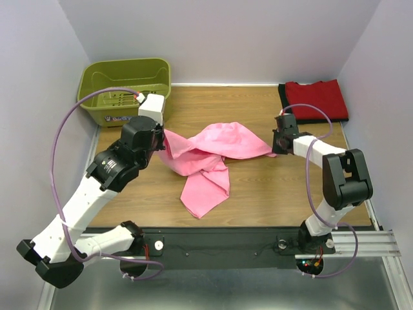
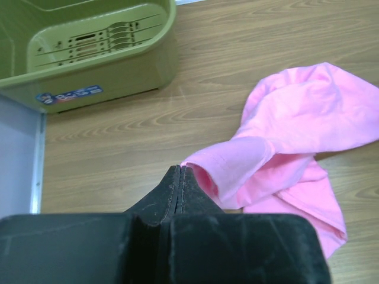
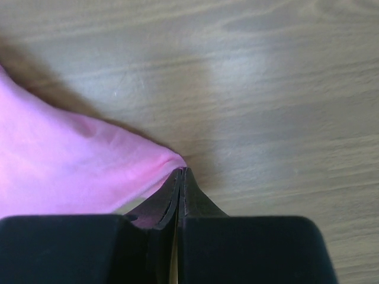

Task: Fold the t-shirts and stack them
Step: Flatten the tshirt out

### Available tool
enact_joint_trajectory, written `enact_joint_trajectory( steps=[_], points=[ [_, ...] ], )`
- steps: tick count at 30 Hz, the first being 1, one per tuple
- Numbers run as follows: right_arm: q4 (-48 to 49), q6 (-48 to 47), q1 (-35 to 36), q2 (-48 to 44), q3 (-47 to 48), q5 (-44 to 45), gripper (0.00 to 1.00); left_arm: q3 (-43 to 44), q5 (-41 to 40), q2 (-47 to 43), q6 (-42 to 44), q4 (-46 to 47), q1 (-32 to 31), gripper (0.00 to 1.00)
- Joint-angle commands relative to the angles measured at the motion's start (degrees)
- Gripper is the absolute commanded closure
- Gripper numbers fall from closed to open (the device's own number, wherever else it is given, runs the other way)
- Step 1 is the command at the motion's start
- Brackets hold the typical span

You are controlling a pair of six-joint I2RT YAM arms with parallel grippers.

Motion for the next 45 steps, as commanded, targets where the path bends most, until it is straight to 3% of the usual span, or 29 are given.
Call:
enact_joint_trajectory(
  steps=[1, 6, 11, 18, 22, 27, 31, 39, 42, 45],
  points=[
    [-0.1, -1.2, 0.0, -1.8, -1.0, -3.0, 0.96, -1.6, 5.1, -1.6, 1.0, 5.0, 0.4, 1.00],
    [-0.1, -1.8, 0.0, -1.7, -1.4, -2.8, 0.78, -2.0, 6.0, -1.3, 0.9, 5.2, 0.4, 1.00],
    [-0.2, -1.4, 0.0, -1.0, -1.6, -2.3, 0.68, -2.1, 6.1, -1.3, 1.2, 5.2, 0.3, 1.00],
    [-0.1, -1.1, 0.0, -1.7, -2.7, 5.3, 0.65, -2.7, 6.1, -1.4, 1.2, 5.2, 0.4, 1.00],
    [0.0, -1.4, 0.0, -1.0, -2.4, 3.7, 0.65, -2.5, 6.0, -1.3, 1.5, 5.2, 0.4, 1.00],
    [0.0, -2.6, 0.0, 0.1, -2.2, 0.8, 0.76, -2.7, 5.8, -1.4, 1.5, 5.1, 0.6, 1.00],
    [0.0, -2.8, 0.0, -1.0, -2.2, 1.2, 0.99, -2.8, 5.3, -1.1, 1.5, 4.8, 0.9, 1.00],
    [-1.1, -5.8, 0.0, -9.5, 3.2, 9.4, 0.99, 5.0, 3.3, 4.0, 4.2, 5.9, 6.4, 1.00],
    [-1.6, -9.3, 0.0, -12.3, 10.5, 14.7, 0.99, 9.5, 4.7, 8.7, 4.4, 8.5, 12.5, 1.00],
    [-1.6, -13.1, 0.0, -13.7, 20.0, 20.0, 0.99, 19.6, 8.0, 14.8, 4.4, 9.7, 17.7, 1.00]
  ],
)
